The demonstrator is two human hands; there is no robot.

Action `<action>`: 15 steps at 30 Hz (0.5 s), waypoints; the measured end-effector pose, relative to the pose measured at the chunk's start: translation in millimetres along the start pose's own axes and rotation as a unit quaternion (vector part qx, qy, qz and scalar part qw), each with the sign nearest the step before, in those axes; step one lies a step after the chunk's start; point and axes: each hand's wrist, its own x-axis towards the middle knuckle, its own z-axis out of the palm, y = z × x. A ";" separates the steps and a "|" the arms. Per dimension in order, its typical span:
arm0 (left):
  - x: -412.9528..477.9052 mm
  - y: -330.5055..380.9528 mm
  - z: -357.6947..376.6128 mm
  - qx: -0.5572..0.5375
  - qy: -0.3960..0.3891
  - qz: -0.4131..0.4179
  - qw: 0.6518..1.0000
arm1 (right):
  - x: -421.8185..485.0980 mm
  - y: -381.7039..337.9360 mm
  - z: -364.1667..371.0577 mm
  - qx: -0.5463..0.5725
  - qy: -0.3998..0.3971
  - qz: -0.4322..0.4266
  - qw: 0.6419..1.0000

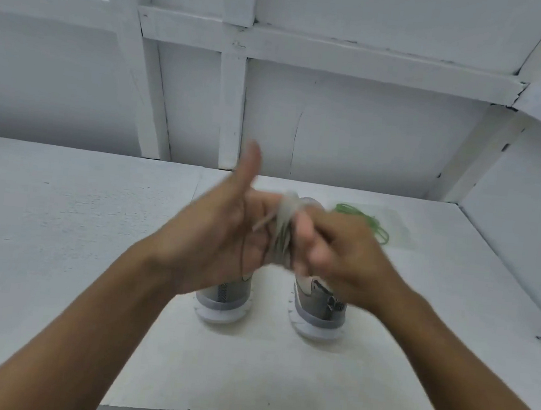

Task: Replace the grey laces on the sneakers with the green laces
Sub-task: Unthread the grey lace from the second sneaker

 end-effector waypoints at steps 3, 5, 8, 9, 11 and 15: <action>6.5 6.2 -12.4 0.044 0.159 0.069 0.984 | -18.9 -8.3 18.9 -0.022 -0.083 -0.022 0.996; 4.0 3.9 -18.2 0.327 0.224 0.022 0.918 | -19.6 -18.3 5.6 0.011 -0.069 -0.043 0.997; -1.9 -5.0 -16.9 0.383 0.073 -0.126 0.912 | -8.3 -19.9 -26.1 0.054 0.021 -0.037 0.998; -2.8 -8.4 -13.1 0.308 0.014 -0.136 0.941 | -3.8 -16.4 -30.7 0.061 0.044 -0.029 0.997; -1.0 -10.2 -6.8 0.123 -0.042 -0.089 0.987 | 0.1 -9.6 -23.5 0.086 0.067 -0.013 0.994; 7.2 -2.3 -8.8 -0.077 0.086 0.064 0.991 | -20.0 -3.3 17.2 0.069 -0.047 0.015 0.996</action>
